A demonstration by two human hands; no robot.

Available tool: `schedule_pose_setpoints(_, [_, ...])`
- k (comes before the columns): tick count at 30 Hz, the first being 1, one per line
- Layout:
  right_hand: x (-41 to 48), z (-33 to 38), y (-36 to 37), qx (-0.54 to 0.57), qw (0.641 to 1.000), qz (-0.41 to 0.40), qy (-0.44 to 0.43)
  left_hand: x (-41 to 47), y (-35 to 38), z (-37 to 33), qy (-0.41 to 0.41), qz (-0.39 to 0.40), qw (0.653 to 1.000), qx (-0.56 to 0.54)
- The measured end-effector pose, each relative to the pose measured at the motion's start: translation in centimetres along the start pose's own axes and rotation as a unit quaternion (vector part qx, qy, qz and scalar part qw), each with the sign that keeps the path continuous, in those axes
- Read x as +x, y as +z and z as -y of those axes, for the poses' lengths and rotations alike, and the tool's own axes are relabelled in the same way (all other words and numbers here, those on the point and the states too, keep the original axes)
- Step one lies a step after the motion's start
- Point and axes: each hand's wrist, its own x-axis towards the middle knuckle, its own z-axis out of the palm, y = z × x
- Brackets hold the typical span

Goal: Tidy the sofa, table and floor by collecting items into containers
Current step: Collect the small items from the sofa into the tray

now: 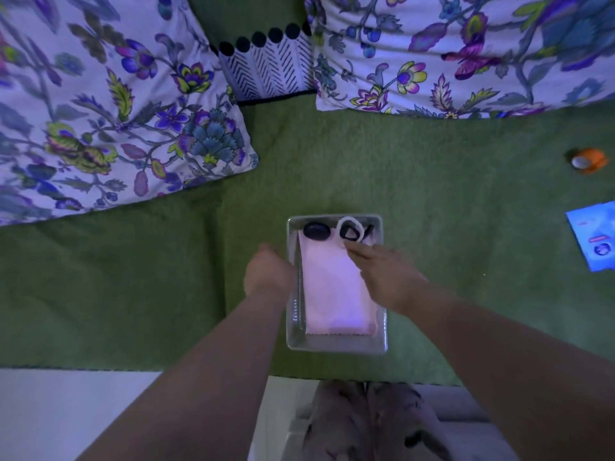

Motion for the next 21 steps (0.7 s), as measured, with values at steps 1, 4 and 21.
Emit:
schedule_pose_setpoints(1, [0.1,0.4,0.2,-0.012,1.0,0.008,0.001,0.3,-0.1,0.4,0.006,0.013,1.0,0.014])
schedule_pose_setpoints(4, [0.2,1.3,0.5,-0.026,0.997,0.005,0.072,1.1,0.2,1.5,0.028,0.091,0.992,0.084])
schedule_pose_setpoints(21, [-1.5,0.6,2.6,0.3,0.848,0.027,0.436,1.2,1.4,2.3,0.061,0.158,0.98,0.101])
